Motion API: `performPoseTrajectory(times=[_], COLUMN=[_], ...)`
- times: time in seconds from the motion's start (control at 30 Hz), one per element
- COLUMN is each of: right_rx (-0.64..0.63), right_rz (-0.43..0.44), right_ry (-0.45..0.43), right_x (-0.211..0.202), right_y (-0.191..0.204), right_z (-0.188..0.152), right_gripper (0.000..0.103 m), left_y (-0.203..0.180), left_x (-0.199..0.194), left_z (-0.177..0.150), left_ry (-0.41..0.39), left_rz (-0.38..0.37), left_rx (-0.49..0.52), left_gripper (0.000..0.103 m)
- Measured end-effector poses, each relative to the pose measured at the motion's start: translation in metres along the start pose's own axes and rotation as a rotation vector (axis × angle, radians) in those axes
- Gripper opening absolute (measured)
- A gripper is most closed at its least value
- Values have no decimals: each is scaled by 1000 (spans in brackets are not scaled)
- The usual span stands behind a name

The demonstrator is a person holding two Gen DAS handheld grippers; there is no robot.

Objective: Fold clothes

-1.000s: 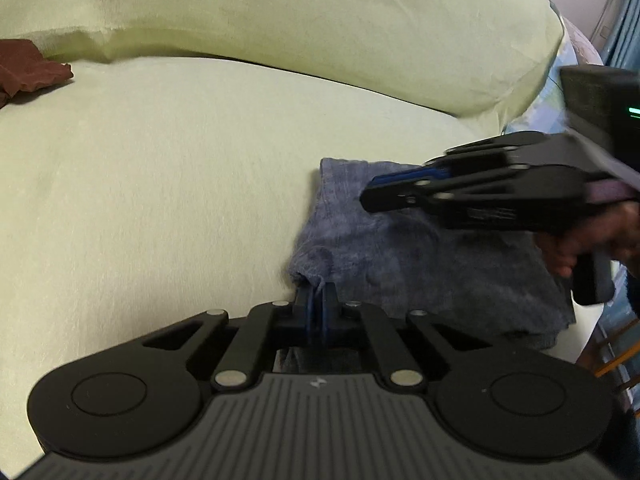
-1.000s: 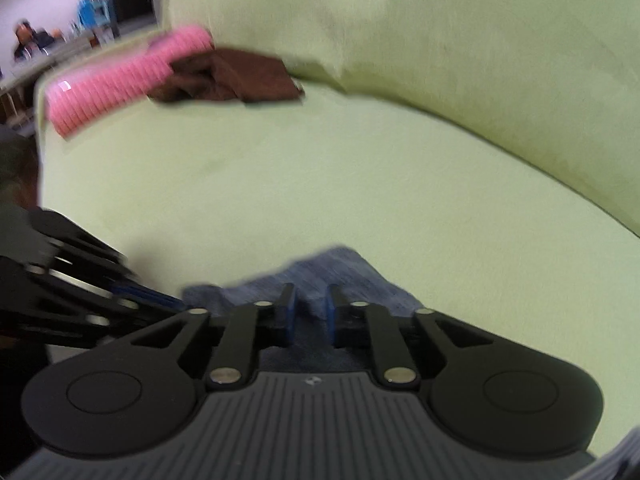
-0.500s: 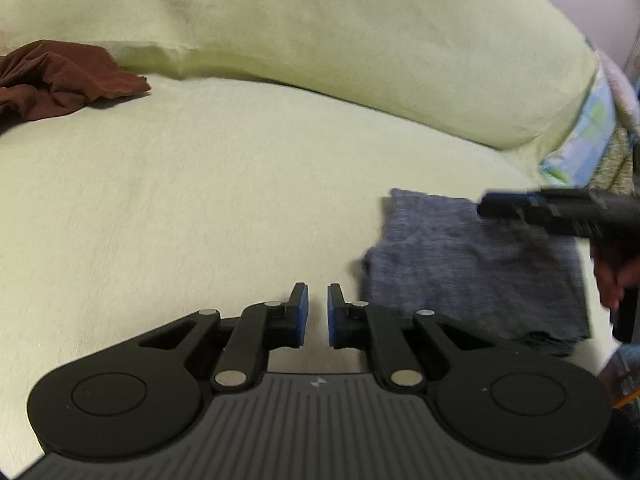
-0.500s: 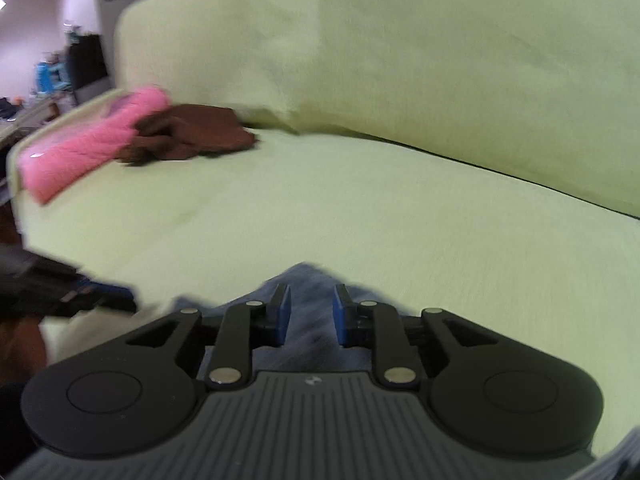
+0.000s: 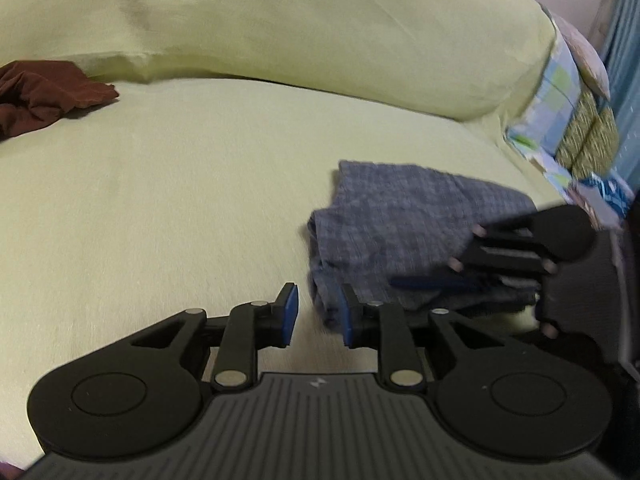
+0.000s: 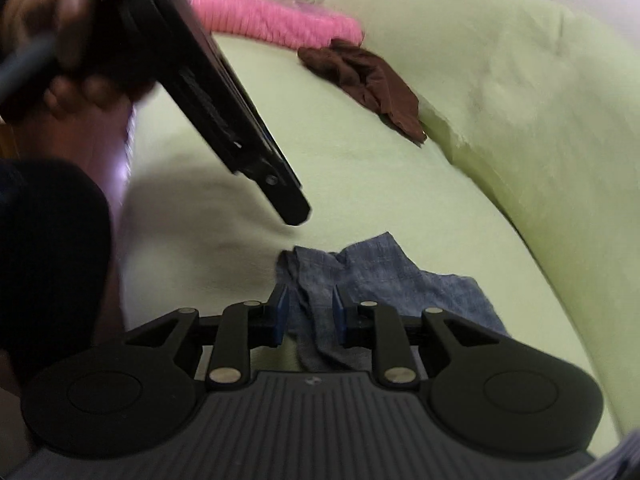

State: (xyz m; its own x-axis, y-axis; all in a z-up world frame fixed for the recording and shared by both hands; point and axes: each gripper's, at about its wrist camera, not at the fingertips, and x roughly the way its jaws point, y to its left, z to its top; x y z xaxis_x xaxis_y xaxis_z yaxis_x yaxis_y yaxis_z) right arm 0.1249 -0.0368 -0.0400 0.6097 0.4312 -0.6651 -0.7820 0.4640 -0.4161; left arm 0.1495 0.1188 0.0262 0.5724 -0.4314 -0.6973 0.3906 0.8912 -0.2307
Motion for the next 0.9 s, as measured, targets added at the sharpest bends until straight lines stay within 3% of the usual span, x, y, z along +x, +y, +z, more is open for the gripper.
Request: performPoseTrajectory(times=[0.1,0.17,0.27,0.53,0.6,0.63,0.8,0.9], right_rx=[106,264,339,94,82,85,112,69], right_rz=[26,75,77,34,30,27,41,42], right_ry=[34,23,17,42,39,39,0,45], right_x=[11,11,11,23,25,25,14,13], right_y=[-18,-39,-50,-15,-12,-12,-14,-4], right_z=[-2,-6,-11,-6,-4,-3,4,1], right_gripper=[8,8,8,14,11,1,1,1], left_y=[-5,-8,-7,-6,-5,-5,-4,-3], left_x=[3,7,11,13,13,13,10,9], left_z=[-3,-5,-8,-10,-11,-11,-13,-11], left_ry=[15,24,31,37,42,43,41,39], left_rz=[5,4,-4,2,7,8,14,23], left_rx=[42,64,58,61,61,60,61,63], left_gripper=[27,27,27,27,27,27,28,32])
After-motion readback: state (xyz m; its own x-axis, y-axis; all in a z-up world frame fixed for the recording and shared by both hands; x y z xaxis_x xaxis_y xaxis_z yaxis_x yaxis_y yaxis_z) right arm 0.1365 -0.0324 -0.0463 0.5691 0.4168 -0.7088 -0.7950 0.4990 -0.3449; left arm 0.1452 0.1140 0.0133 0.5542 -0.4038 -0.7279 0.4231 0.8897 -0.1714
